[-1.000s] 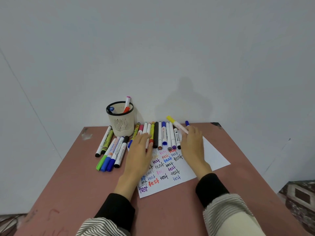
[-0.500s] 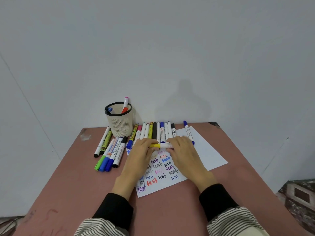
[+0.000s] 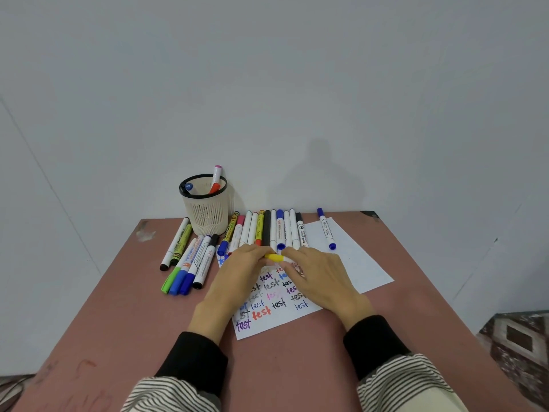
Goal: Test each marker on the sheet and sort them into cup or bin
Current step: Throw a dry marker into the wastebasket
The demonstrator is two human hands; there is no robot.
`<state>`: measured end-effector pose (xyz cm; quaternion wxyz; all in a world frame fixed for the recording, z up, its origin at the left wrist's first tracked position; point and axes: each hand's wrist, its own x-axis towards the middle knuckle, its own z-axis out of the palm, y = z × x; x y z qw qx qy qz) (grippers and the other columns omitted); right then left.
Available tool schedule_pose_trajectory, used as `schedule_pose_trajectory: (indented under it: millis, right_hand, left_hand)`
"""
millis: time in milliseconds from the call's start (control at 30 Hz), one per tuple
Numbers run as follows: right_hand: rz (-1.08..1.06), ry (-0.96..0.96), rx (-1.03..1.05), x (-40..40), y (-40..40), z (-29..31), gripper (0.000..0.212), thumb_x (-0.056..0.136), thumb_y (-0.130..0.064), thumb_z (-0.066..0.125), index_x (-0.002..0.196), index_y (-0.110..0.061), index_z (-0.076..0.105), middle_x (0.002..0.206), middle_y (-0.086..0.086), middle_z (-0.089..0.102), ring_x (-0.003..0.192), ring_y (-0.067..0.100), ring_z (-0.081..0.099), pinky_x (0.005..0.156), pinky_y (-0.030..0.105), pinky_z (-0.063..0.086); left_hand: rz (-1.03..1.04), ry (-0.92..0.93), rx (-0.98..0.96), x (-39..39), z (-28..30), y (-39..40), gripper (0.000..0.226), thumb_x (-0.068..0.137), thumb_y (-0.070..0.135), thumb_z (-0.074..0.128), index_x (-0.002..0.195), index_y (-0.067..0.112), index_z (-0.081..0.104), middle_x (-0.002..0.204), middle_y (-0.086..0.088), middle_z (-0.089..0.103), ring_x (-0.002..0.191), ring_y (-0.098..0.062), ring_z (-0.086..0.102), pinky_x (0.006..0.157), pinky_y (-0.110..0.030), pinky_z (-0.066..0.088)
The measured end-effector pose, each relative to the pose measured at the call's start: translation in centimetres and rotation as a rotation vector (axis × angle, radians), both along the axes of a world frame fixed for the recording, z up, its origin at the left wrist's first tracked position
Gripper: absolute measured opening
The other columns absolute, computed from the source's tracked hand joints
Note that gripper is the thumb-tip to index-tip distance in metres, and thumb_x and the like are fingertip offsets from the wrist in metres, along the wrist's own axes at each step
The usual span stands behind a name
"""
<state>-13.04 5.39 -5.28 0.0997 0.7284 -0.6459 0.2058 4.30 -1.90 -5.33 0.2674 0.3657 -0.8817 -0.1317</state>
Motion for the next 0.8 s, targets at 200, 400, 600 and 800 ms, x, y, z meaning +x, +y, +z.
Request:
schedule_pose_trajectory:
  millis: [200,400,600,800]
  right_hand:
    - [-0.037,0.038,0.07,0.6,0.5,1.0,0.041,0.102,-0.051,0.028,0.131,-0.031,0.049,0.088,-0.002,0.065,0.068,0.012,0.046,0.05,0.022,0.02]
    - [-0.073,0.034,0.131,0.8,0.9,1.4,0.042,0.101,-0.055,0.027,0.133,-0.036,0.046,0.075,-0.006,0.055,0.066,0.012,0.045,0.05,0.021,0.018]
    - [-0.124,-0.156,0.12,0.6,0.9,1.1,0.036,0.101,-0.053,0.026,0.126,-0.03,0.038,0.071,-0.009,0.053,0.063,0.013,0.05,0.059,0.031,0.034]
    - [-0.098,-0.871,0.026,-0.7,0.9,1.4,0.015,0.105,-0.021,0.029,0.107,-0.031,0.039,0.079,0.003,0.054,0.064,0.017,0.049,0.058,0.028,0.038]
  left_hand:
    - [-0.019,-0.027,-0.005,0.2,0.4,0.4,0.037,0.098,0.01,0.051,0.134,0.018,0.056,0.127,-0.003,0.06,0.116,-0.017,0.051,0.094,-0.025,0.039]
    - [-0.038,-0.035,-0.001,0.3,0.4,0.6,0.037,0.099,0.009,0.05,0.134,0.017,0.055,0.129,-0.003,0.058,0.118,-0.016,0.049,0.094,-0.023,0.036]
    - [-0.002,0.143,0.008,0.5,0.3,0.2,0.028,0.099,0.013,0.051,0.123,0.02,0.063,0.118,0.004,0.064,0.11,-0.009,0.056,0.095,-0.023,0.044]
    - [0.163,0.376,0.117,0.7,0.5,0.5,0.031,0.101,0.034,0.043,0.126,0.021,0.053,0.094,0.01,0.063,0.081,0.001,0.057,0.07,-0.012,0.042]
